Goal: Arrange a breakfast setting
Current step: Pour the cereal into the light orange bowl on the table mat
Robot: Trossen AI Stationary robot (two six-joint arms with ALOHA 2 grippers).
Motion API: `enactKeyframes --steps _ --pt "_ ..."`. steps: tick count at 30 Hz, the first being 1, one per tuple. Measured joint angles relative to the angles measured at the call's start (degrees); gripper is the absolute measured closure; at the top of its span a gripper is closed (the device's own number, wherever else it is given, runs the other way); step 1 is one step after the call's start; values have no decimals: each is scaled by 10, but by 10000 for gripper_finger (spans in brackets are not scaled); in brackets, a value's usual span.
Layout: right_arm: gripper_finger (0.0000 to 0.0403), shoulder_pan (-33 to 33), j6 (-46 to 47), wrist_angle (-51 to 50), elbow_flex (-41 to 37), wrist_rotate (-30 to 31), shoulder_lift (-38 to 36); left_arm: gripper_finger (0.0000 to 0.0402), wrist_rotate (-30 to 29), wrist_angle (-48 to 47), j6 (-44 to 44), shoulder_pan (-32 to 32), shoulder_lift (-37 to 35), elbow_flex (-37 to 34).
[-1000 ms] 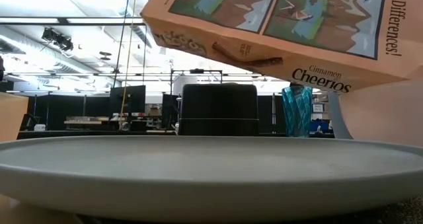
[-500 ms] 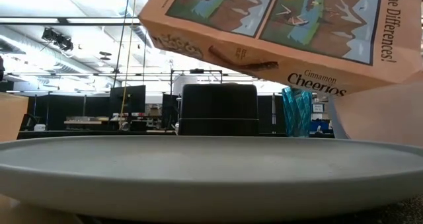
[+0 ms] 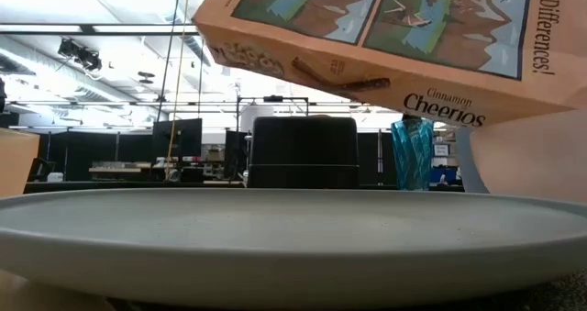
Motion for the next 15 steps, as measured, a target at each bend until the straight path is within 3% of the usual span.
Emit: enactKeyframes --steps 10,15 --pt "251 15 -56 90 0 60 -46 218 0 0 48 0 -1 0" --pt "278 12 -73 123 0 61 -41 218 5 -10 55 0 0 0"
